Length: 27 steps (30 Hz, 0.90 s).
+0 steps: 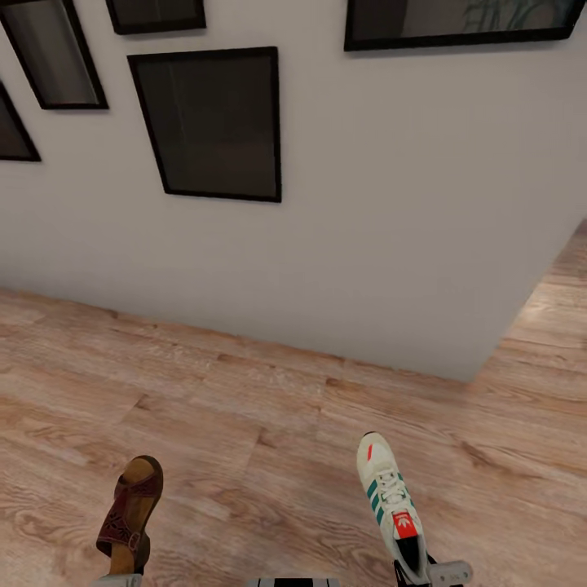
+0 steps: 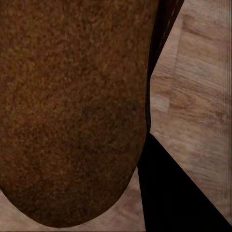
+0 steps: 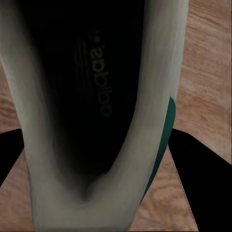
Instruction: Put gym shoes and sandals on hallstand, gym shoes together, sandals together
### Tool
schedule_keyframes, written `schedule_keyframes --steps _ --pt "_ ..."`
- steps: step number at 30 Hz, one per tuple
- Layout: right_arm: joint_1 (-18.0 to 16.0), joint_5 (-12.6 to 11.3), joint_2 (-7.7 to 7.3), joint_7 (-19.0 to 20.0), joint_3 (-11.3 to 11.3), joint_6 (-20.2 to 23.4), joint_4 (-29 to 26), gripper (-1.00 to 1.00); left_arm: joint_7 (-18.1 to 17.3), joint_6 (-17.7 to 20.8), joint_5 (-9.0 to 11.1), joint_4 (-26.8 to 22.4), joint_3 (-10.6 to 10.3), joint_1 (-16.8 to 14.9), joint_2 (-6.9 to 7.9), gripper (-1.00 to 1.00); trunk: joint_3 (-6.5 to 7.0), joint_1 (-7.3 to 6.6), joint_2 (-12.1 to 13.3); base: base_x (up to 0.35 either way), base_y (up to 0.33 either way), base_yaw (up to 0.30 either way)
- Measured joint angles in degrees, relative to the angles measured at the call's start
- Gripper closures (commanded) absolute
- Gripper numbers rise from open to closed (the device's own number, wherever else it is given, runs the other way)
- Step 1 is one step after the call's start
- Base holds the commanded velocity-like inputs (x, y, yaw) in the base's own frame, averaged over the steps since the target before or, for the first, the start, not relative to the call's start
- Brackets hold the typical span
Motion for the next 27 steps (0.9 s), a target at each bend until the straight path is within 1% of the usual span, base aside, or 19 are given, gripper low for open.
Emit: schedule_keyframes --steps 19,22,24,25,27 --pt "0.00 -0.25 0.00 0.00 -0.10 0.00 -0.14 1.00 0.00 0.00 -0.02 0.00 0.01 0.00 0.00 1.00 0.54 0.00 0.00 0.000 0.000 -0.290" --pt "0.00 -2.47 -0.04 -0.01 -0.23 0.07 -0.15 1.00 0.00 0.00 -0.02 0.03 0.06 -0.02 0.00 1.00 0.62 0.00 0.00 0.000 0.000 -0.291" --pt "0.00 -3.26 -0.05 0.00 -0.24 0.09 -0.15 1.00 0.00 0.00 -0.03 0.06 0.06 -0.01 0.00 1.00 0.68 0.00 0.00 0.000 0.000 -0.291" --pt "0.00 -4.13 -0.06 -0.01 -0.30 0.10 -0.15 1.00 0.00 0.00 -0.01 0.07 0.06 -0.01 0.00 1.00 0.71 0.00 0.00 0.000 0.000 -0.291" --pt "0.00 -4.55 -0.06 0.00 -0.26 0.12 -0.15 1.00 0.00 0.01 -0.02 0.08 0.04 0.00 0.00 1.00 0.77 0.00 0.00 0.000 0.000 -0.291"
